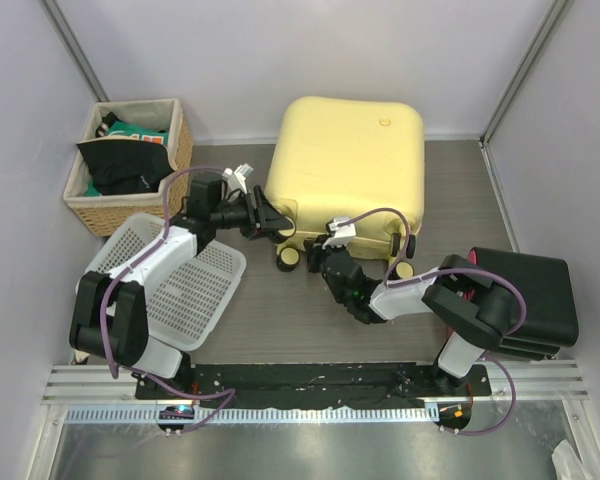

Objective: Open, take out, and arrange the luggage

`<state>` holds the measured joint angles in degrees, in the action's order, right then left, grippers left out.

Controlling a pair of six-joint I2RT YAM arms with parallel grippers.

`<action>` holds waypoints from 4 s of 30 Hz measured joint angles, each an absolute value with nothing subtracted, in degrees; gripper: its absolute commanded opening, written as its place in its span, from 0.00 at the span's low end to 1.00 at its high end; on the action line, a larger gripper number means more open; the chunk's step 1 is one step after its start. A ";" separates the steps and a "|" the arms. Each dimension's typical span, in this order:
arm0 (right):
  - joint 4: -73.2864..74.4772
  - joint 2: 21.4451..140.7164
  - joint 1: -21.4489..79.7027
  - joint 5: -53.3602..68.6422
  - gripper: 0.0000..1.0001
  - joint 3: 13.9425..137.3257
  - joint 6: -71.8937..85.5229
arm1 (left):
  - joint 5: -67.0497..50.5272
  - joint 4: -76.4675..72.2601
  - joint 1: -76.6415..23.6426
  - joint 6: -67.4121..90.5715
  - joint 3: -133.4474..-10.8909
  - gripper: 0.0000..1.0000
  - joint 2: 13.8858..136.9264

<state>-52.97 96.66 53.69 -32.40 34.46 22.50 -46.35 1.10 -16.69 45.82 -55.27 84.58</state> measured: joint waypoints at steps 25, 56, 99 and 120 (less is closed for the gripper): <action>-21.23 72.29 49.93 -48.73 0.01 25.58 24.23 | -45.71 3.75 -12.21 41.69 -55.59 0.00 83.09; -24.93 62.39 39.57 -43.79 0.01 18.00 26.87 | -44.56 9.72 -11.20 37.78 -57.84 0.00 81.69; -33.76 59.75 21.54 -15.16 0.01 14.41 22.87 | -43.11 11.46 -7.86 34.02 -58.96 0.00 80.38; -35.03 64.53 10.00 -22.11 0.01 17.12 22.37 | -35.99 11.49 0.67 29.32 -60.40 0.00 78.13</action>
<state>-35.03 64.53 10.00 -22.11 17.12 22.37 -35.99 11.49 0.67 29.32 -60.40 78.13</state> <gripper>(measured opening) 0.039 0.013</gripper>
